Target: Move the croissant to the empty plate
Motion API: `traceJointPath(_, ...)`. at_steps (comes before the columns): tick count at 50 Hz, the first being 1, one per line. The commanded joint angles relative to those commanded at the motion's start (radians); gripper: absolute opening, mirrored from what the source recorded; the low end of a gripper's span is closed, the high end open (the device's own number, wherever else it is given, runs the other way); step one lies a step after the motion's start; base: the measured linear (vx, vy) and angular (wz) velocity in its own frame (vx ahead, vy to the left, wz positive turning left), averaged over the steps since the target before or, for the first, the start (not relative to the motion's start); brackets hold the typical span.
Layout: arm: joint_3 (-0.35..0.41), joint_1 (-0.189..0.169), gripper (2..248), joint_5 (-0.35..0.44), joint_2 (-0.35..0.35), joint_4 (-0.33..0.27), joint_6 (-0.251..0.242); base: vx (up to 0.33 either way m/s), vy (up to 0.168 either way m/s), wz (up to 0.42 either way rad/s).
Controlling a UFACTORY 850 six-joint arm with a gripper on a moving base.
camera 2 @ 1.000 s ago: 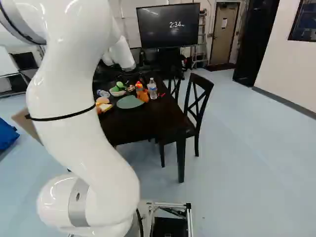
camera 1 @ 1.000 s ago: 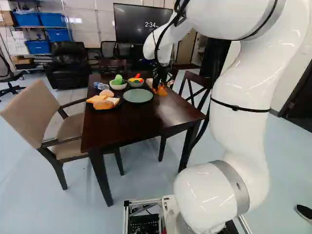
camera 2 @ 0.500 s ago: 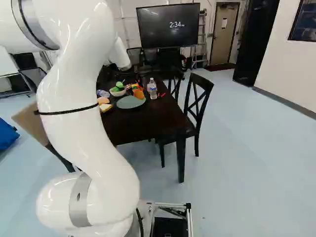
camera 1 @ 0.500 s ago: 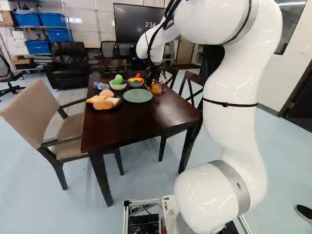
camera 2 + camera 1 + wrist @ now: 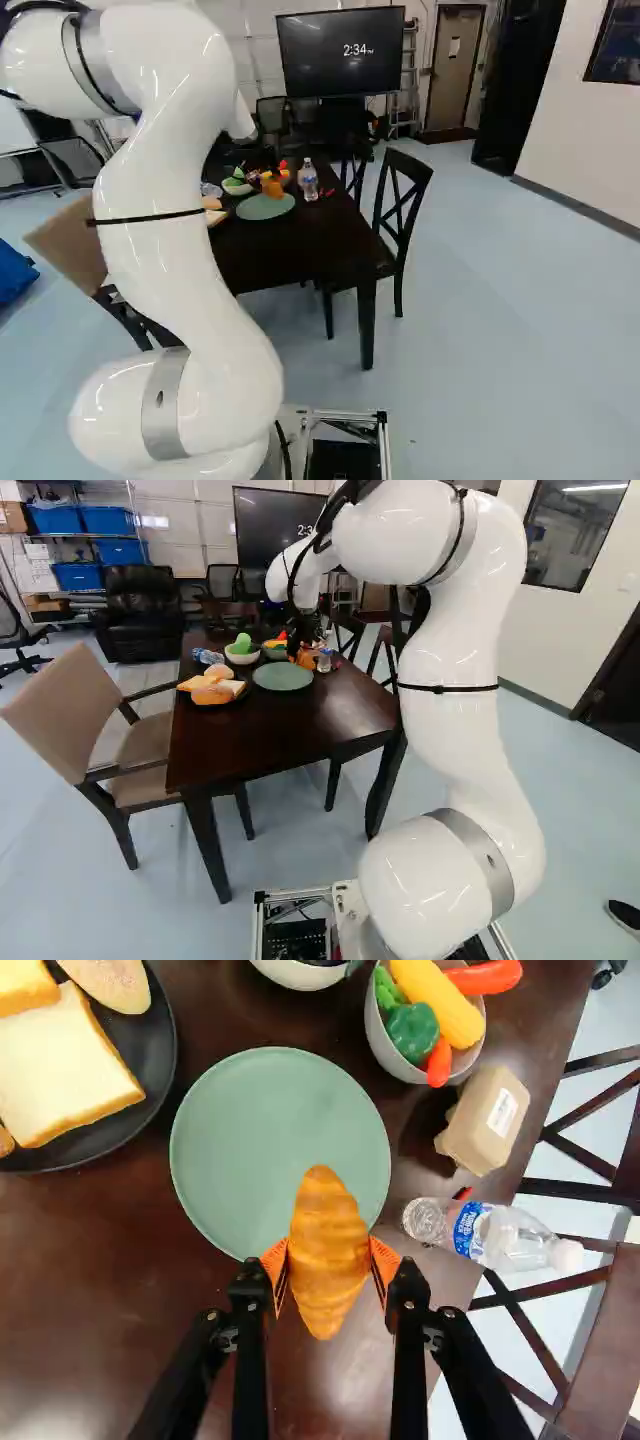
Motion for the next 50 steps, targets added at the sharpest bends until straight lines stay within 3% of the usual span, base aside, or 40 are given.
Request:
traceJointPath(33,-0.193,0.056,125,0.0,-0.203,0.0,0.0,0.0,0.0,0.0)
traceJointPath(50,-0.202,0.056,125,0.0,-0.241,0.0,0.0,0.0,0.0,0.0)
